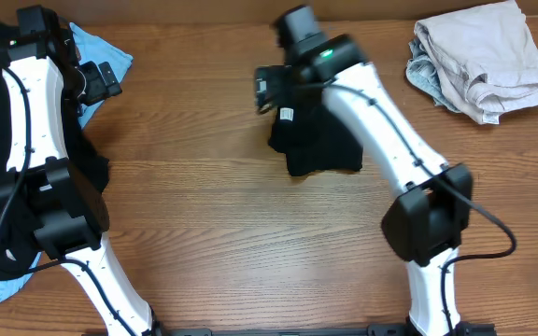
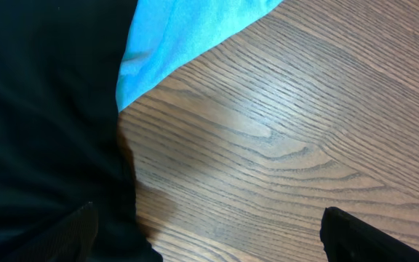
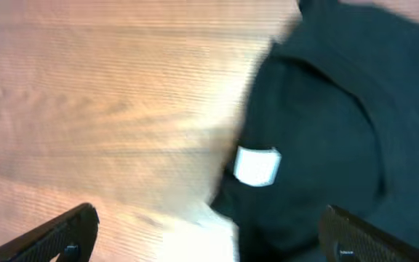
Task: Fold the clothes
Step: 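Carry the bundle with the right gripper to the top-right clothes stack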
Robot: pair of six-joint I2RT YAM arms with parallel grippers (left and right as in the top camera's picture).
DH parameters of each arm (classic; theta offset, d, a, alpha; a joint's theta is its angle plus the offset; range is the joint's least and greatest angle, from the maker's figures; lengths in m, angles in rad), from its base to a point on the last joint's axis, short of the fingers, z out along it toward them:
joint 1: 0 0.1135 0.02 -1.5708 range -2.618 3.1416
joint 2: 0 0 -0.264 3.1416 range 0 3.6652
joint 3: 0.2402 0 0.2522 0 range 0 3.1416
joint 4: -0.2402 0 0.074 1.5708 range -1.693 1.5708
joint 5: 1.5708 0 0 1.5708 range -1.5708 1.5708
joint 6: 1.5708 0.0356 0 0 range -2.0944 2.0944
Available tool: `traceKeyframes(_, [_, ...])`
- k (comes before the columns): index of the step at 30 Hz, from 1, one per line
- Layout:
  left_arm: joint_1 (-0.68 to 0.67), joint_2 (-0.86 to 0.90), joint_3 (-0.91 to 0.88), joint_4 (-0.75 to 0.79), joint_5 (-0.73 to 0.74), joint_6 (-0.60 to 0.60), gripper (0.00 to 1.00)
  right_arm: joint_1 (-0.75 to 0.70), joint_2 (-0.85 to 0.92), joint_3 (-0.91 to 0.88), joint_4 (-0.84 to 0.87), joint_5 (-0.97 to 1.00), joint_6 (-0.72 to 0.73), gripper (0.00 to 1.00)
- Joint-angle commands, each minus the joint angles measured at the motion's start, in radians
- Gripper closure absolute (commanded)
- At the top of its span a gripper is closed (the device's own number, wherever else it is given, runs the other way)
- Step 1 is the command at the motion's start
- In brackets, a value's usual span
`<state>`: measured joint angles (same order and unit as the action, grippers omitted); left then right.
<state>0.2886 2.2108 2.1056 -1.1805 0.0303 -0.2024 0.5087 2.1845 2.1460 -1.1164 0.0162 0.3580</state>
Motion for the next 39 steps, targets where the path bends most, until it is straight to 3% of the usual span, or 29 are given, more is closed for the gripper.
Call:
traceKeyframes(1, [-0.001,-0.007,0.008,0.003,0.010,0.024,0.00,0.028,0.051,0.013,0.073,0.186,0.114,0.00])
traceKeyframes(17, [-0.001,-0.007,0.008,0.022,-0.012,0.023,0.00,0.018,0.232,0.013,0.117,0.208,0.082,0.00])
traceKeyframes(25, [-0.001,-0.007,0.008,0.022,-0.014,0.023,0.00,0.018,0.281,0.013,0.112,0.210,0.164,0.15])
traceKeyframes(36, [-0.001,-0.007,0.007,0.023,-0.014,0.023,0.00,0.020,0.312,0.013,0.107,0.163,0.272,0.20])
traceKeyframes(39, [-0.001,-0.007,0.007,0.026,-0.014,0.023,0.00,0.020,0.328,0.013,0.105,0.135,0.272,0.28])
